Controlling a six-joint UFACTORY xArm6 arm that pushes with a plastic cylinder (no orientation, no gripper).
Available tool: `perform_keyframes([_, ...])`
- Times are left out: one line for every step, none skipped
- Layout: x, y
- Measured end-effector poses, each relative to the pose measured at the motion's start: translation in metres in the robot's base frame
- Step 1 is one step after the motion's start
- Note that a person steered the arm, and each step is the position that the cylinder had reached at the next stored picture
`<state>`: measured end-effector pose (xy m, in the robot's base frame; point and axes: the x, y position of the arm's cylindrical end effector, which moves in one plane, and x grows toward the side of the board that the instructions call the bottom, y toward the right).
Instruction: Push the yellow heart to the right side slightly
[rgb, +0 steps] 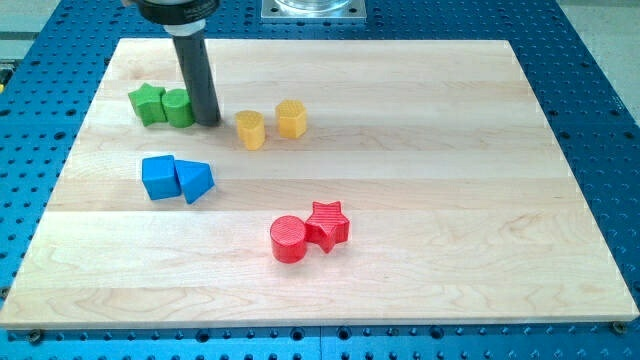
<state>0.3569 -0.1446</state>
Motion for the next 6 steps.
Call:
perform_keyframes([-0.005, -0.009])
perform_keyframes([0.011, 0.024])
perform_keyframes([0.047, 0.024])
perform_keyframes([0.045, 0.045])
perform_keyframes([0.045, 0.074])
perform_keyframes([0.058, 0.077])
